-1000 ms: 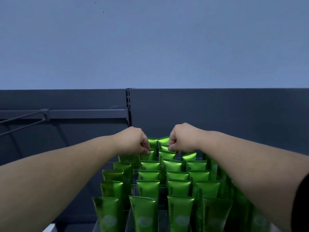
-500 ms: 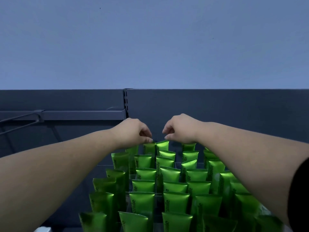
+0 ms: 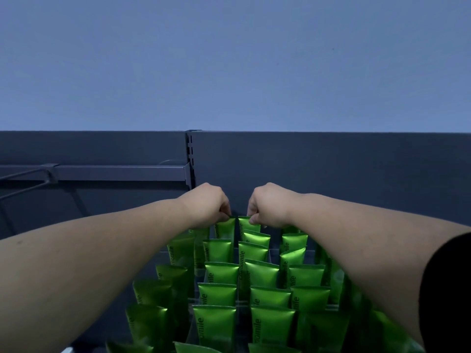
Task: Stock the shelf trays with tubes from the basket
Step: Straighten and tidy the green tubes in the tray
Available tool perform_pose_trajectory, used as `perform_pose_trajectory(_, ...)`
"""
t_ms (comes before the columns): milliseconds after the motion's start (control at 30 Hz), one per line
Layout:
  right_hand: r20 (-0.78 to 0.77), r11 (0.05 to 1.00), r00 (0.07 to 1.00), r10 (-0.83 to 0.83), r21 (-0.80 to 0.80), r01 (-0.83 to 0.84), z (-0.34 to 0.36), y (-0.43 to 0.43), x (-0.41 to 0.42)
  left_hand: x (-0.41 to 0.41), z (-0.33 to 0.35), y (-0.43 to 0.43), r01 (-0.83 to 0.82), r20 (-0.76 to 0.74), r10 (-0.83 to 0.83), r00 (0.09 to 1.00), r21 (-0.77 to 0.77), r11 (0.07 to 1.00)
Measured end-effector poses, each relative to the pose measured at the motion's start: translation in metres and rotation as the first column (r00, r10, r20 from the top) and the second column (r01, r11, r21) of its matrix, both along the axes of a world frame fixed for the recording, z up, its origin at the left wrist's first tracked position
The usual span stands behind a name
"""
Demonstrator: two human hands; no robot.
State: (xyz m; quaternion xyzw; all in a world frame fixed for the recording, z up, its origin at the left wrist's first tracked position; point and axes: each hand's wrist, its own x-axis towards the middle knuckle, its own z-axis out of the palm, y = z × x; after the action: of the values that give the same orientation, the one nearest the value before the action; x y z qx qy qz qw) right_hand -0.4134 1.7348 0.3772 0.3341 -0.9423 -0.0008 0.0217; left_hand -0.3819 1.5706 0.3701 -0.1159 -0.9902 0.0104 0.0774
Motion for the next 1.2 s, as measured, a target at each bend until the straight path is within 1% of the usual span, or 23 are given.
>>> perform_pose_trajectory(367,0.001,1.0,1.0,-0.019,-0.014,0.019,0.001,0.005,-0.002,0.002,-0.001,-0.005,0.005,0.013,-0.005,1.0,0.015,1.0)
perform_pose_trajectory(700,-0.037,1.0,0.999,-0.001,0.029,0.003,0.003,0.004,0.0,0.003,0.0,-0.002,0.01,0.048,-0.01,0.999,0.001,1.0)
perform_pose_trajectory(900,-0.033,0.999,0.999,-0.01,-0.034,0.009,0.005,0.009,0.0,0.002,0.001,0.0,0.018,0.077,-0.022,0.997,0.043,0.999)
perform_pose_trajectory(967,-0.038,0.999,0.999,-0.009,-0.054,0.007,0.002,0.008,0.0,0.001,0.0,0.002,0.015,0.073,-0.017,0.997,0.029,0.999)
perform_pose_trajectory(1067,-0.048,0.998,0.999,-0.018,-0.056,0.015,-0.003,0.006,0.0,0.001,-0.002,0.003,-0.002,0.059,0.002,0.998,0.009,1.0)
perform_pose_trajectory(1200,-0.076,0.999,0.997,-0.023,-0.046,0.02,-0.002,0.01,0.002,0.001,-0.004,0.003,-0.012,0.062,0.01,0.998,0.028,1.0)
